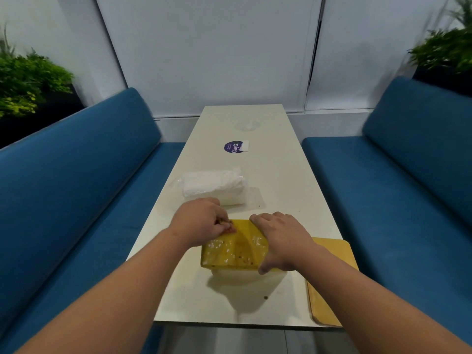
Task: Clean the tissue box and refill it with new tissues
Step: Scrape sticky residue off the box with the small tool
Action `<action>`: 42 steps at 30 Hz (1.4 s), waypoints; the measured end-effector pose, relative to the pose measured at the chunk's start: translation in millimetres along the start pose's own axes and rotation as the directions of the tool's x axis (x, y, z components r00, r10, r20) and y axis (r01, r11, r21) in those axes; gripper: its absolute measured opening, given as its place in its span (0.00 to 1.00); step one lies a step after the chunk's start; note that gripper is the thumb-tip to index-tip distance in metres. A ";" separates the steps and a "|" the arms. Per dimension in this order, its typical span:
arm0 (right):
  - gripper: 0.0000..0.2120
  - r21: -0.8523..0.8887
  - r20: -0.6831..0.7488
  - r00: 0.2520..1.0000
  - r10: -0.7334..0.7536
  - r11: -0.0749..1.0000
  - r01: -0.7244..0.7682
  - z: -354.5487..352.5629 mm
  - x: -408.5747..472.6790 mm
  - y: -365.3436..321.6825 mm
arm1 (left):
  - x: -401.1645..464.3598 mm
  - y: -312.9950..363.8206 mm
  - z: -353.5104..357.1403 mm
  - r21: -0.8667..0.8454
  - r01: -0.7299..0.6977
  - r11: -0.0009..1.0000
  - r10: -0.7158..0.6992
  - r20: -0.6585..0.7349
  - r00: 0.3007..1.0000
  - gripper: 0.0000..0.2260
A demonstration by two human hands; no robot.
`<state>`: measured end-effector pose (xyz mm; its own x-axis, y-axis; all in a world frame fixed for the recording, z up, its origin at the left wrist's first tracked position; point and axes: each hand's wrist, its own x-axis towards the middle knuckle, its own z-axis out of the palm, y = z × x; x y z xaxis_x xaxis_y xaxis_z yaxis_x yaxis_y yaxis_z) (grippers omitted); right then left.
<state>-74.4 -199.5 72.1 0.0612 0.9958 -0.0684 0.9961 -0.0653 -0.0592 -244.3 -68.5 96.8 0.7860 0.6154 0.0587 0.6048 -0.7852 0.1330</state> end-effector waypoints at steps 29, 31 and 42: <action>0.54 0.008 0.088 0.996 0.018 1.000 -0.019 -11.4 5.3 -3.5 | -56.1 -24.9 25.8 -0.141 0.127 0.982 -0.143 -0.107 0.984 0.12; 0.54 0.009 0.080 0.997 0.016 1.000 -0.017 -10.8 4.5 -3.3 | -58.5 -25.2 25.3 -0.149 0.112 0.982 -0.127 -0.094 0.987 0.12; 0.54 0.027 0.089 0.996 0.027 0.999 -0.030 -12.7 4.5 -3.1 | -33.0 -8.1 17.1 -0.080 0.036 0.996 -0.042 -0.080 0.996 0.14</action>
<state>-76.3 -194.0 84.6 0.0827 0.9840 -0.1580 0.9918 -0.0967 -0.0836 -272.9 -83.6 76.8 0.7471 0.6514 0.1322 0.6203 -0.7547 0.2135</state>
